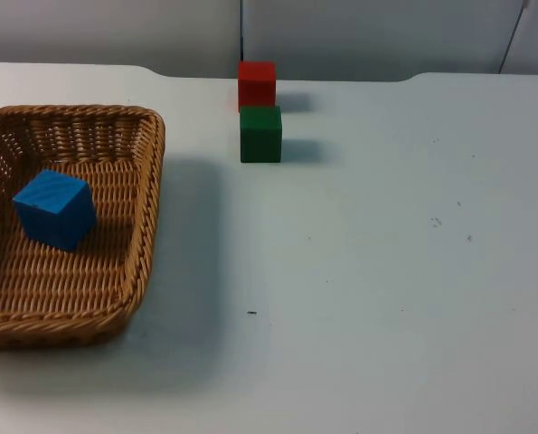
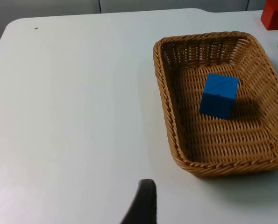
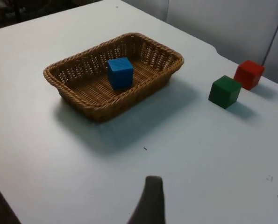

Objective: Pick up the basket with the left hand and place the blue cube into the basket with the right hand.

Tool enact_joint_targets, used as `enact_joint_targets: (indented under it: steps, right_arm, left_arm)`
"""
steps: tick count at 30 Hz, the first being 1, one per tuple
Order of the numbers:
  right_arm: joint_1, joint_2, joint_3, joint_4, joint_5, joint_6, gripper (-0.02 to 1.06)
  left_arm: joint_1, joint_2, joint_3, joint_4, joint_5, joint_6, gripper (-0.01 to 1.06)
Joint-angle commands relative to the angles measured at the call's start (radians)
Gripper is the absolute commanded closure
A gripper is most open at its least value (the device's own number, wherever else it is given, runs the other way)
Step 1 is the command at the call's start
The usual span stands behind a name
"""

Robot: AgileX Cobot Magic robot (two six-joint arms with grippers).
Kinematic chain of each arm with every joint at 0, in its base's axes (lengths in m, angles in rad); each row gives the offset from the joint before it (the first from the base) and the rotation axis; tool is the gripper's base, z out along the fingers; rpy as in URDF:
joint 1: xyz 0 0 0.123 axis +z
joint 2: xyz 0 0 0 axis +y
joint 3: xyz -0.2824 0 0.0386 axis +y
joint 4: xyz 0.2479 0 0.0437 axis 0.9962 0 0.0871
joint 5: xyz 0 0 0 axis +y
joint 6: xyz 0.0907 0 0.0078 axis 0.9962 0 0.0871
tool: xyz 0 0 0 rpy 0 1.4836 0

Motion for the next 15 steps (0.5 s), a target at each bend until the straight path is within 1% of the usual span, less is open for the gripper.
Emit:
enact_joint_targets:
  steps: [1, 2, 4, 6, 8, 9, 11, 12, 14, 15]
  right_arm:
    - [0.003, -0.050, 0.004, -0.029, 0.034, 0.038, 0.32]
    - [0.003, -0.077, 0.004, -0.037, 0.044, 0.054, 0.32]
    - [0.003, -0.117, 0.004, -0.040, 0.065, 0.055, 0.32]
    - [0.003, -0.117, 0.004, -0.040, 0.072, 0.055, 0.32]
    - [0.003, -0.117, 0.004, -0.038, 0.107, 0.055, 0.32]
    - [0.003, -0.117, 0.006, -0.036, 0.128, 0.045, 0.32]
    - [0.003, -0.117, 0.014, -0.036, 0.139, 0.045, 0.32]
    - [0.003, -0.117, 0.021, -0.034, 0.160, 0.045, 0.32]
    - [0.003, -0.117, 0.043, -0.030, 0.186, 0.045, 0.32]
    - [0.003, -0.117, 0.049, -0.011, 0.168, 0.043, 0.32]
  left_arm:
    - [-0.005, -0.004, 0.003, -0.002, -0.016, -0.018, 0.28]
    - [-0.005, -0.004, 0.003, -0.002, -0.016, -0.018, 0.28]
    - [-0.005, -0.004, 0.003, -0.002, -0.016, -0.018, 0.28]
    - [-0.005, -0.004, 0.003, -0.002, -0.016, -0.018, 0.28]
    - [-0.005, -0.004, 0.003, -0.004, -0.016, -0.015, 0.28]
    - [-0.005, -0.004, 0.003, -0.006, -0.016, -0.008, 0.27]
    - [-0.005, -0.004, 0.003, -0.009, -0.016, -0.006, 0.25]
    - [-0.005, -0.004, 0.003, -0.009, -0.016, -0.006, 0.21]
    - [-0.005, -0.004, 0.003, -0.009, -0.016, -0.006, 0.07]
    - [-0.005, -0.004, 0.003, -0.009, -0.016, -0.006, 0.00]
